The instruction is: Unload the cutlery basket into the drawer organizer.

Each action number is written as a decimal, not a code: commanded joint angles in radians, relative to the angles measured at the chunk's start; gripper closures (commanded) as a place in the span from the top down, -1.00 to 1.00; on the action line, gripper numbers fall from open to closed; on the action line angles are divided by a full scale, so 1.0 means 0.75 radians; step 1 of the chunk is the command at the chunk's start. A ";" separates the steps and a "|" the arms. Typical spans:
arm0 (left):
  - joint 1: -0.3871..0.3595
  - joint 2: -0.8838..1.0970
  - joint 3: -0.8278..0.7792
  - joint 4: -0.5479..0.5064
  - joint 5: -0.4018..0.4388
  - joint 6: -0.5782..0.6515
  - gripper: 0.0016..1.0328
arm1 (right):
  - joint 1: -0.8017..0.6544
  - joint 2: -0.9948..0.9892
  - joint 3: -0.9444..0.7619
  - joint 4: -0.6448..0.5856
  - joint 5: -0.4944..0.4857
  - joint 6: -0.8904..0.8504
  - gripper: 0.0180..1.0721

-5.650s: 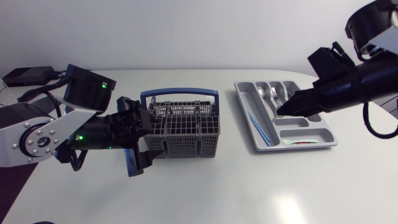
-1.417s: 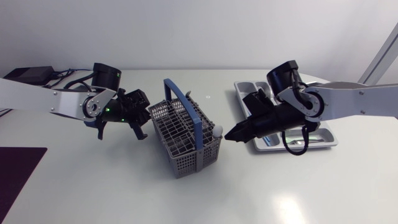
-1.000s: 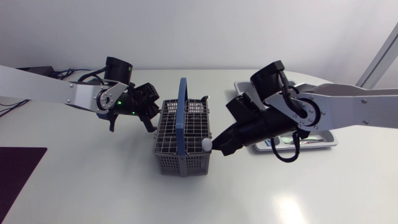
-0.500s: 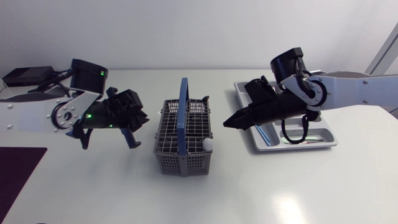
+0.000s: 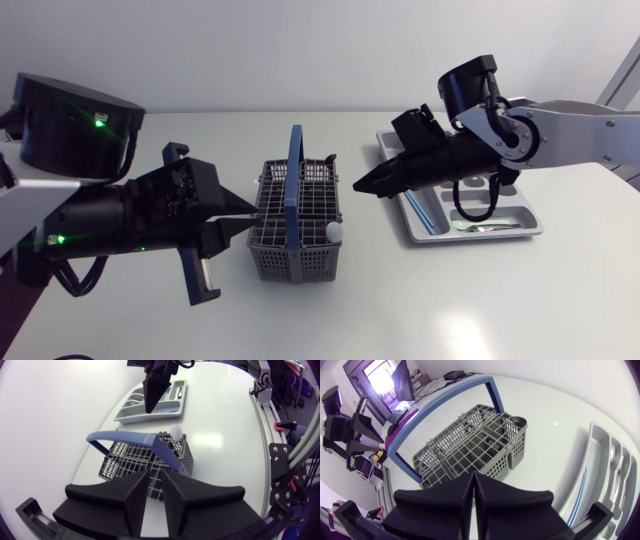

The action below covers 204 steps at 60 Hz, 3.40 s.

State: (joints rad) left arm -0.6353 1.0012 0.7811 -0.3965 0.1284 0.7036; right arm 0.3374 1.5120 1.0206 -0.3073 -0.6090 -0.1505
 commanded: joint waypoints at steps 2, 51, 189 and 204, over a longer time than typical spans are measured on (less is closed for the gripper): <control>-0.090 -0.012 0.088 -0.038 -0.026 -0.093 -0.60 | -0.010 -0.034 -0.046 -0.003 -0.008 -0.012 -0.89; -0.192 0.406 -0.015 0.304 -0.306 -0.083 -0.60 | 0.000 -0.005 -0.015 0.013 0.010 -0.002 -0.89; 0.440 0.579 -0.246 0.788 -0.083 0.174 -0.60 | 0.117 0.265 0.012 0.080 -0.182 -0.026 -0.89; 0.534 0.467 -0.227 0.694 -0.081 0.193 -0.60 | 0.025 0.189 -0.013 0.093 -0.045 -0.047 -0.89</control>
State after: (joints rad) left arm -0.2546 1.4006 0.5777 0.1577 0.0345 0.8173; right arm 0.3622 1.7157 1.0306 -0.2611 -0.6407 -0.1654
